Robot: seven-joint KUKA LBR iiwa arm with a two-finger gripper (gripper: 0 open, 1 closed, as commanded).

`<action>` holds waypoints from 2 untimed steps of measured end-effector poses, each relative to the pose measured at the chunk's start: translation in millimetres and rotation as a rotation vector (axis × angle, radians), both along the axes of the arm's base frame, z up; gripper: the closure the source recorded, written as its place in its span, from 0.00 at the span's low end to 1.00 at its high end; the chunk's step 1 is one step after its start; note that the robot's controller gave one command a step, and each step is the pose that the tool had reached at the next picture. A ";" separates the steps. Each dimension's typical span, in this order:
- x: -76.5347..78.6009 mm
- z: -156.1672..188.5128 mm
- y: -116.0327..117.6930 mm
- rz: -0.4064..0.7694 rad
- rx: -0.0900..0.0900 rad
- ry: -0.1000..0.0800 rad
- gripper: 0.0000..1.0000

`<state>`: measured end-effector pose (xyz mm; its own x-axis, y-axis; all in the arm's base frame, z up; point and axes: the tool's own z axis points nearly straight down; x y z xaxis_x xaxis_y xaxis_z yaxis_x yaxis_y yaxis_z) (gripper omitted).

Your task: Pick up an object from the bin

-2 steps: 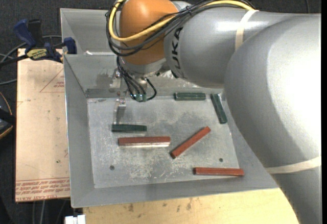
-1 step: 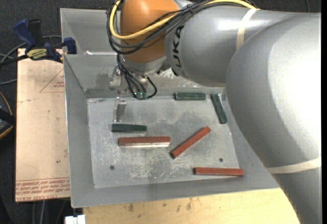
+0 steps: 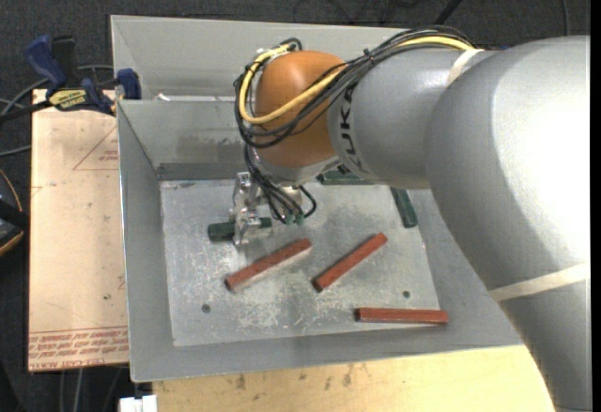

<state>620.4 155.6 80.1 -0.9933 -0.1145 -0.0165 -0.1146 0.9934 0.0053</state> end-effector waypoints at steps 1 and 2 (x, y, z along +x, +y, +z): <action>0.0 0.0 0.0 0.000 0.000 0.000 1.00; 4.9 190.1 -12.3 0.036 -0.005 0.004 1.00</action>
Offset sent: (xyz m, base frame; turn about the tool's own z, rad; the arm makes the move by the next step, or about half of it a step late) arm 0.0030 -0.0129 0.1848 -0.0375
